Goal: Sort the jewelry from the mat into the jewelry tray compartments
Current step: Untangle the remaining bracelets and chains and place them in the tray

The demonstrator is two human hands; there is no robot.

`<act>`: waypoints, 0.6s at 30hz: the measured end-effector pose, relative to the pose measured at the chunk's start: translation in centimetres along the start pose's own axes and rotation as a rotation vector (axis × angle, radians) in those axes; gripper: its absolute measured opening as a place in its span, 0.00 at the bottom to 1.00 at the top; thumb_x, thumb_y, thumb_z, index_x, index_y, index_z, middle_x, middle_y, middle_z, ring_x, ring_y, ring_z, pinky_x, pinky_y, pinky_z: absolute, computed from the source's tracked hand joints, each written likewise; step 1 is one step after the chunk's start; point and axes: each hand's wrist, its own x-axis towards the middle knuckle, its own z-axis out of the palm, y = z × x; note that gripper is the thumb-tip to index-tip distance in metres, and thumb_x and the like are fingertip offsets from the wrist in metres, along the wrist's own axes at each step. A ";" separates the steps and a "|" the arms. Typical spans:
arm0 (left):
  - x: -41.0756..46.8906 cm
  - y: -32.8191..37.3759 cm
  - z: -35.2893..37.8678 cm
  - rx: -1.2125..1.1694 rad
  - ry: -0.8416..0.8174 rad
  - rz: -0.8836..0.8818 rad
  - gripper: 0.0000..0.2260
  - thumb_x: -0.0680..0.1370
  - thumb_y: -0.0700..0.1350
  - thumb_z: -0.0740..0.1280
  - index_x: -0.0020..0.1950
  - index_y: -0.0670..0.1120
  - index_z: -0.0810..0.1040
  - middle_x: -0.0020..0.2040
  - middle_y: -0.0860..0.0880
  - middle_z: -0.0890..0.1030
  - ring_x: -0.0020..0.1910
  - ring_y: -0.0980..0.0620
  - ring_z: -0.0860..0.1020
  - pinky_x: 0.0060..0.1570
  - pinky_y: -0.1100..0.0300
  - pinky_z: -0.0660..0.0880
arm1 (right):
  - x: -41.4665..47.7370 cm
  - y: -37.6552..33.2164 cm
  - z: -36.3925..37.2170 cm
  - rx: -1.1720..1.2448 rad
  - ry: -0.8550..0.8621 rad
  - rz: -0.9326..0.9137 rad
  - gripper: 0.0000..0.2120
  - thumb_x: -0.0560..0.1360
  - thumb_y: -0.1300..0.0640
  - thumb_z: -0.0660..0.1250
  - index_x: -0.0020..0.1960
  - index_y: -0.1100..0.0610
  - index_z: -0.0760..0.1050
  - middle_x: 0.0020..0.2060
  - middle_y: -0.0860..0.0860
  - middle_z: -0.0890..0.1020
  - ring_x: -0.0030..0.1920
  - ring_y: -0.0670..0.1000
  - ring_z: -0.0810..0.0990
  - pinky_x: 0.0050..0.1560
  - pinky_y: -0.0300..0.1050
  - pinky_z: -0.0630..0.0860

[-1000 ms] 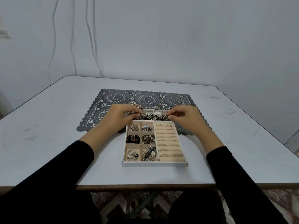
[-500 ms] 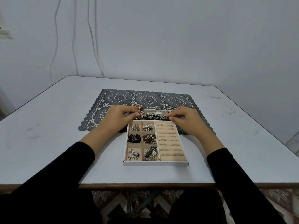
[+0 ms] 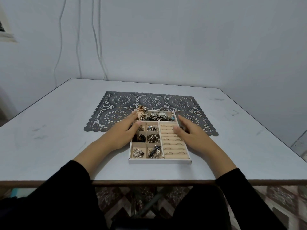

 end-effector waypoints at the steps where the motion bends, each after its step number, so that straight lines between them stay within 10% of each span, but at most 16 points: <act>1: -0.4 0.0 0.1 0.001 -0.016 -0.004 0.25 0.84 0.54 0.52 0.80 0.50 0.53 0.80 0.55 0.53 0.78 0.56 0.54 0.73 0.62 0.51 | -0.4 -0.1 0.1 -0.040 -0.028 -0.007 0.16 0.79 0.49 0.62 0.64 0.35 0.66 0.51 0.31 0.77 0.53 0.35 0.78 0.54 0.36 0.75; 7: -2.6 0.0 0.1 0.062 -0.107 -0.054 0.26 0.85 0.54 0.47 0.80 0.49 0.45 0.80 0.54 0.46 0.78 0.58 0.46 0.73 0.64 0.44 | -1.9 -0.4 0.2 -0.185 -0.056 -0.082 0.20 0.82 0.50 0.55 0.74 0.45 0.60 0.58 0.26 0.64 0.61 0.34 0.69 0.50 0.19 0.62; 18: -2.8 0.4 0.3 0.124 -0.134 -0.060 0.25 0.85 0.52 0.44 0.80 0.48 0.42 0.80 0.53 0.45 0.78 0.58 0.47 0.71 0.67 0.42 | -1.4 0.5 0.6 -0.270 -0.032 -0.019 0.24 0.83 0.48 0.49 0.77 0.52 0.54 0.75 0.45 0.59 0.74 0.45 0.58 0.67 0.33 0.52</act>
